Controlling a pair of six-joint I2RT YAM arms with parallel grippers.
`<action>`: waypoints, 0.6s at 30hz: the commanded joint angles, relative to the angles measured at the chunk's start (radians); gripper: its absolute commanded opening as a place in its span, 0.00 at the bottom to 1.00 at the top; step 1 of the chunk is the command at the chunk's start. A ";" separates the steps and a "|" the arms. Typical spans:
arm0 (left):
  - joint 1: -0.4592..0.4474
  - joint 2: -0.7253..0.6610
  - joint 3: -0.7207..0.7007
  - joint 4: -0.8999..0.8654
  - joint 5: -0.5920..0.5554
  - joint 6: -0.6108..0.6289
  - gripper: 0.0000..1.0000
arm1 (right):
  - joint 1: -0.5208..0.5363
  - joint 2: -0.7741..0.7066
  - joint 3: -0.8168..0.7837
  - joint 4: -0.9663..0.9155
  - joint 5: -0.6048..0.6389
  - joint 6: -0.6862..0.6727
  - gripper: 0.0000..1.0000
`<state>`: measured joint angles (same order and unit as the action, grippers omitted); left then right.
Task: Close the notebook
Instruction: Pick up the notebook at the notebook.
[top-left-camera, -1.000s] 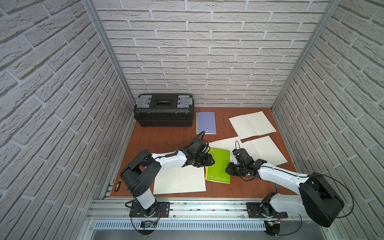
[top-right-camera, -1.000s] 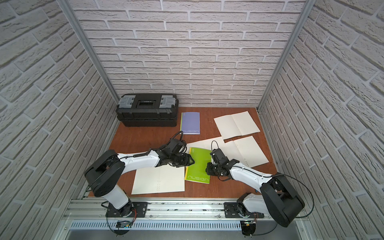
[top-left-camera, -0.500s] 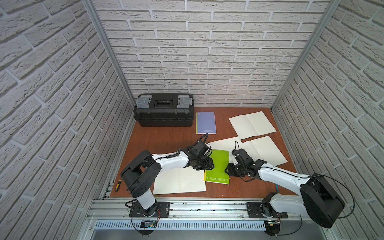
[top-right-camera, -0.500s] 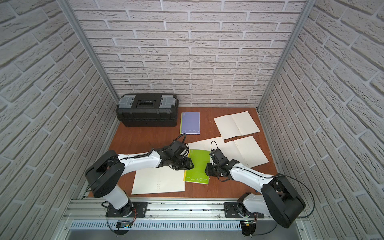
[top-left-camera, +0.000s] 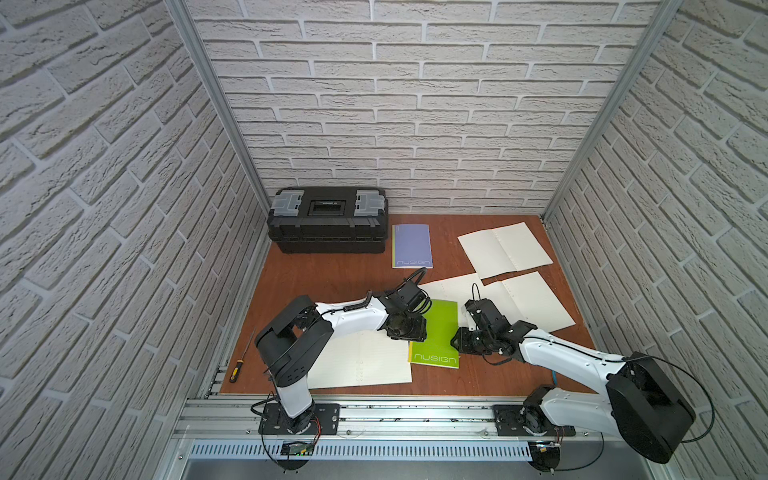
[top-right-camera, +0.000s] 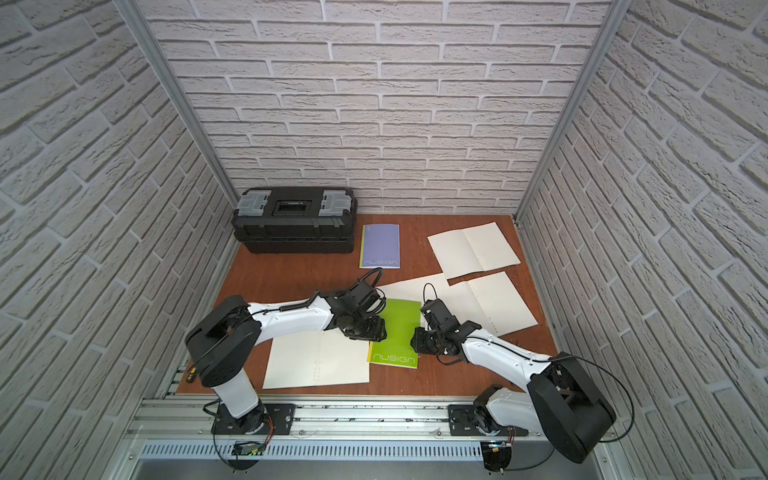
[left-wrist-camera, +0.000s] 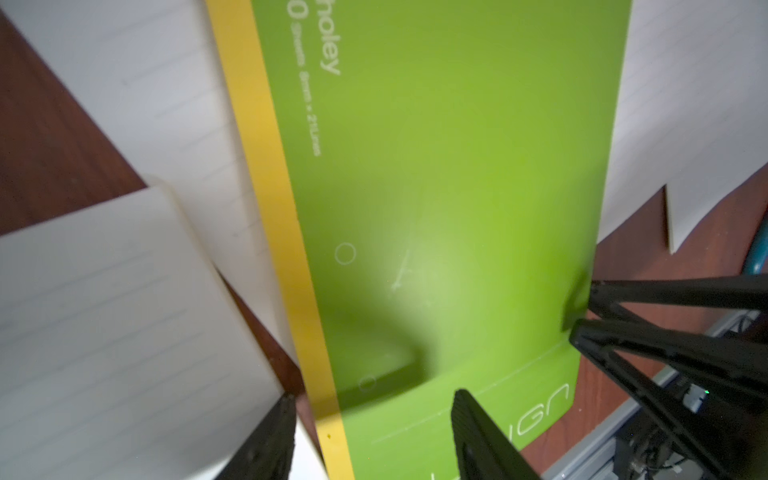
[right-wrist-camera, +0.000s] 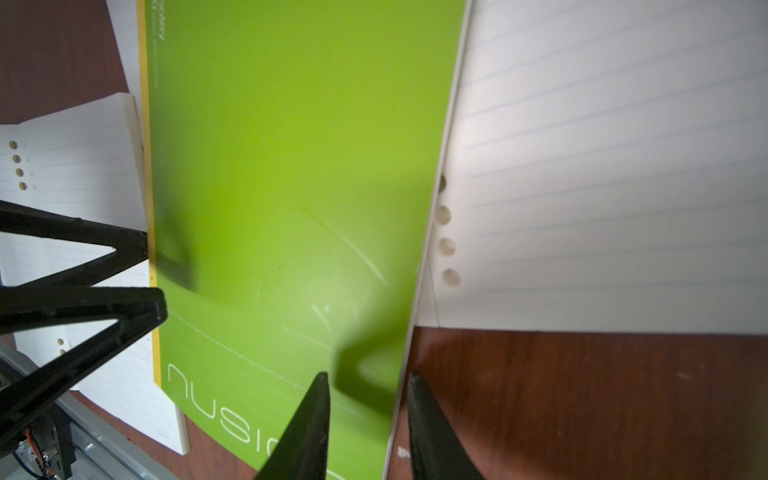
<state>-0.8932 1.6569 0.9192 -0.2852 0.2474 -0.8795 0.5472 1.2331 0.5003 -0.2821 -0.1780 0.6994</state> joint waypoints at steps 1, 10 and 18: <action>-0.006 0.018 0.030 -0.008 -0.012 0.027 0.60 | 0.010 -0.022 -0.014 -0.003 0.004 -0.006 0.33; -0.007 0.081 0.098 -0.062 -0.011 0.074 0.59 | 0.008 -0.031 -0.017 -0.006 0.005 -0.007 0.33; -0.011 0.086 0.112 -0.101 -0.042 0.072 0.60 | 0.009 -0.031 -0.023 -0.002 0.006 -0.006 0.33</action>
<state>-0.8963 1.7359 1.0130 -0.3553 0.2272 -0.8219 0.5472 1.2228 0.4946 -0.2871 -0.1776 0.6994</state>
